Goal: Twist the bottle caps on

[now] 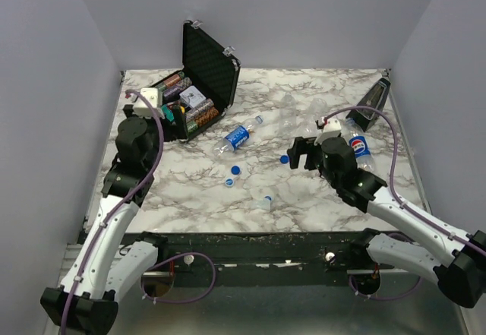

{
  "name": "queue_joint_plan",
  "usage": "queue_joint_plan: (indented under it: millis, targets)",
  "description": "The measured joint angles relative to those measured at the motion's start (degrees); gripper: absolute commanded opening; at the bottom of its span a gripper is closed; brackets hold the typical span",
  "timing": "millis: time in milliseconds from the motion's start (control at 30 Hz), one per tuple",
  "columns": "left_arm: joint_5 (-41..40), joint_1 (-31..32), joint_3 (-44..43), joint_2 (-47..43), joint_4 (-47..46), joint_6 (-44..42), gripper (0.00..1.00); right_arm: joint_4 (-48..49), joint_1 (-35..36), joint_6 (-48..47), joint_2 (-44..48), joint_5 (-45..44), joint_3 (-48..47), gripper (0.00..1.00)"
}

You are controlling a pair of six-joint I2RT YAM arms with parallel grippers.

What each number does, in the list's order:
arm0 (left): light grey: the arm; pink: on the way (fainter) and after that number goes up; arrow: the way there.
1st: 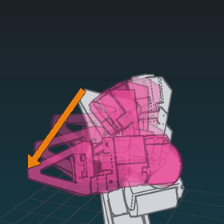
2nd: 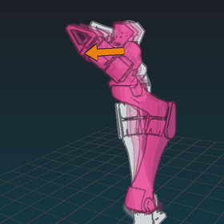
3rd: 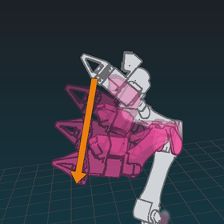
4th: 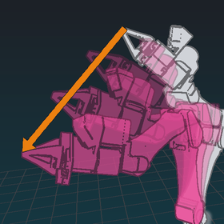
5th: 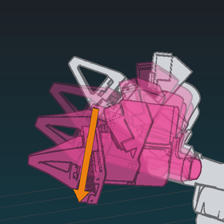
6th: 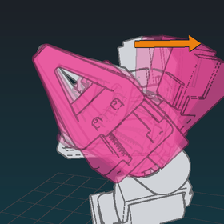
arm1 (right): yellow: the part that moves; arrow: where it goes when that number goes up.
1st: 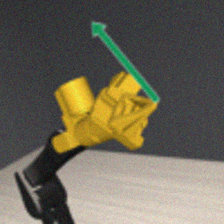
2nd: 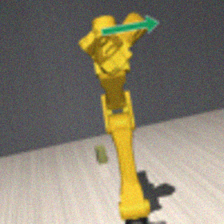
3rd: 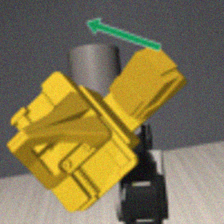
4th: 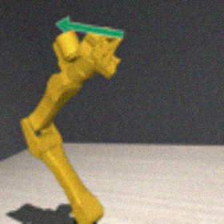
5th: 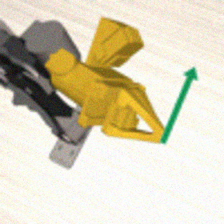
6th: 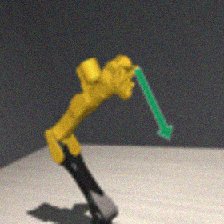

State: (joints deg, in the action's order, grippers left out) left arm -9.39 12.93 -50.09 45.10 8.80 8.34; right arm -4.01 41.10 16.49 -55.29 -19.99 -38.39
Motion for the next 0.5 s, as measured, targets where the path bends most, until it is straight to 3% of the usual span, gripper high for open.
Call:
queue_joint_plan:
  millis: [300, 500]
  targets:
    - [9.3, 8.9, -8.4, 18.8, 11.1, -0.3, 0.99, -7.4, -6.5, 4.1, -2.9, 3.5, -0.6, 1.00]
    - [12.6, 11.6, -21.6, 36.8, 17.4, -0.3, 0.99, -6.6, -6.7, 4.7, -3.3, 5.5, 0.3, 1.00]
